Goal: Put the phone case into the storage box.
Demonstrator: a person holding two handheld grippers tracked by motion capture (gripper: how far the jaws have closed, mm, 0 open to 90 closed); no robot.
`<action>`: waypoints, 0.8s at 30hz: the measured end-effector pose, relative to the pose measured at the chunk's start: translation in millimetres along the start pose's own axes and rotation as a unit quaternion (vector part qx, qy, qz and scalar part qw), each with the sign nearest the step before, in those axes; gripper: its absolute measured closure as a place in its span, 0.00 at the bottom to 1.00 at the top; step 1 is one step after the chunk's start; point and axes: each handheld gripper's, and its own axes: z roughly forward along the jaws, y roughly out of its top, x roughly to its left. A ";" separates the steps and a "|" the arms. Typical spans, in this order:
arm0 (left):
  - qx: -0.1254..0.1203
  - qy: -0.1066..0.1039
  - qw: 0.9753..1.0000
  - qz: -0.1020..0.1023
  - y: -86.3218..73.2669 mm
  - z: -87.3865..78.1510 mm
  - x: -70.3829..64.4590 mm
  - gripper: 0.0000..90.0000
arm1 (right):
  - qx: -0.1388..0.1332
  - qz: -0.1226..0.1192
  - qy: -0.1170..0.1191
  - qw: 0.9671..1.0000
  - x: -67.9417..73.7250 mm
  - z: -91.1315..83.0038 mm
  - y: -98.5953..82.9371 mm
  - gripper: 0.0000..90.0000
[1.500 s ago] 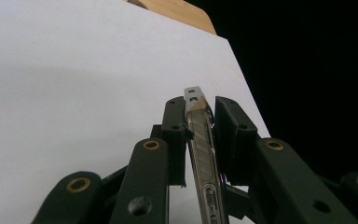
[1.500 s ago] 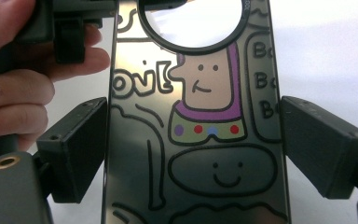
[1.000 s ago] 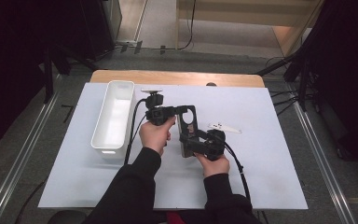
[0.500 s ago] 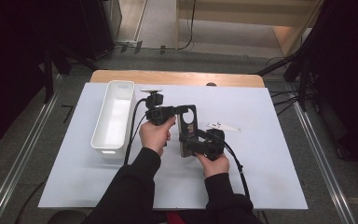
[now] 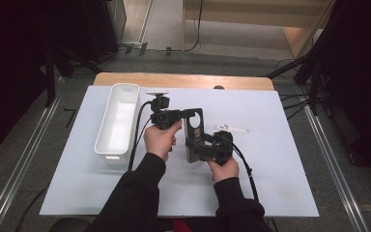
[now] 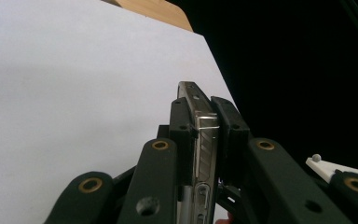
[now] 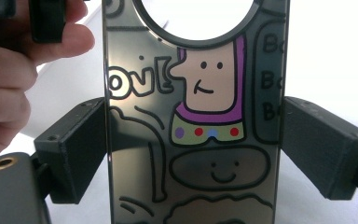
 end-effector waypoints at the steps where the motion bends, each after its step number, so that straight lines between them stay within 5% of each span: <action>1: 0.001 0.001 1.000 0.001 -0.1 0.0 -0.3 0.88 | 0.003 -0.001 -0.001 1.000 -0.2 -0.7 0.8 0.11; 5: 0.002 0.001 1.000 0.007 -0.2 -0.2 -1.6 0.88 | 0.013 -0.009 0.007 1.000 -0.5 -1.8 3.3 0.00; 24: 0.022 0.011 0.998 0.060 12.8 -7.7 -12.9 0.88 | 0.065 -0.042 -0.006 0.997 -2.8 -17.1 18.7 0.00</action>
